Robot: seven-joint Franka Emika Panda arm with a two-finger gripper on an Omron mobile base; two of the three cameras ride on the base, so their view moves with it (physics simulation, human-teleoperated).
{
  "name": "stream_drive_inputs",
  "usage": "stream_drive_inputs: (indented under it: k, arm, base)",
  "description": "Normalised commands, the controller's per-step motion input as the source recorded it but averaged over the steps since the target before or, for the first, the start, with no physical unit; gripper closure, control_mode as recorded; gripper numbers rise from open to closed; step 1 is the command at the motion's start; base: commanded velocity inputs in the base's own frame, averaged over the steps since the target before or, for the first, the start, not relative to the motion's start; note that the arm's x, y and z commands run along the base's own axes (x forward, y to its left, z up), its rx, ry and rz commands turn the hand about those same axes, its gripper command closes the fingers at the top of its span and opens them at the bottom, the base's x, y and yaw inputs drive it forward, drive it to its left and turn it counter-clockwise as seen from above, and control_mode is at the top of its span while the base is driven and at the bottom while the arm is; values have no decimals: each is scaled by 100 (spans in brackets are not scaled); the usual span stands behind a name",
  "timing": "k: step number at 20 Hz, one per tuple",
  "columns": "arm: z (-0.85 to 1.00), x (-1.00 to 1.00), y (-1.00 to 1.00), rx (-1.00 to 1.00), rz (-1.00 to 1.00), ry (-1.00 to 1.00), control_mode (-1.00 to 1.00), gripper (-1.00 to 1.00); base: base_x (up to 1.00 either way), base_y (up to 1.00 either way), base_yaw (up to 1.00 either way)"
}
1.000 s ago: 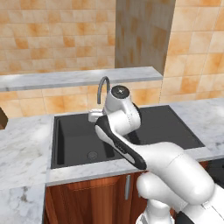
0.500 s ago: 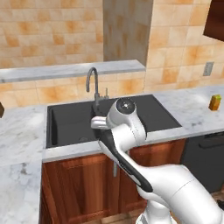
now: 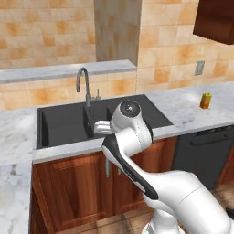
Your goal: Turn on the sink faucet. Then move the lemon wedge from the counter to the sink. Turn off the sink. Move the vegetable from the sink to the pot next to the stove. Finally move the pot to the rear left burner.
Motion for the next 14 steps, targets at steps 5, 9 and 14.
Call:
stream_drive_inputs:
  k: [5, 9, 14]
  arm:
    - [0, 0, 0, 0, 0, 0, 100, 100]
    - [0, 0, 0, 0, 0, 0, 100, 100]
    - [0, 0, 0, 0, 0, 0, 100, 100]
  base:
    - [-39, -42, -28]
    - [-20, -35, -35]
    - [0, -20, -40]
